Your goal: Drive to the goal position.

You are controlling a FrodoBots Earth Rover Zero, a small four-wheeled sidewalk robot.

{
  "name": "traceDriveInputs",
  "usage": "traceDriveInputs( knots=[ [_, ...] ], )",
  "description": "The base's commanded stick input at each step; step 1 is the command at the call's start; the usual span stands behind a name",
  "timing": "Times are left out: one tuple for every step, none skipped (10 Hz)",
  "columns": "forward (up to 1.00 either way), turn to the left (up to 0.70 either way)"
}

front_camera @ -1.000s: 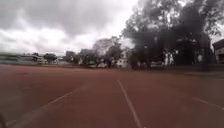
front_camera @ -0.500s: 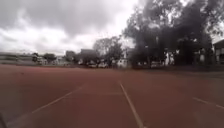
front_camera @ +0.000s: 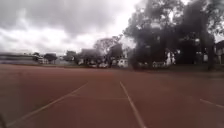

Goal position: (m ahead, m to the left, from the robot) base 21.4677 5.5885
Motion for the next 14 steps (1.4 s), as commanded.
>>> traceDriveInputs(
  knots=[
    [0.70,0.00],
    [0.70,0.00],
    [0.70,0.00],
    [0.70,0.00],
    [0.70,0.00],
    [0.70,0.00],
    [0.70,0.00],
    [0.70,0.00],
    [0.70,0.00],
    [0.70,0.00],
    [0.70,0.00],
    [0.70,0.00],
    [0.70,0.00],
    [0.70,0.00]
  ],
)
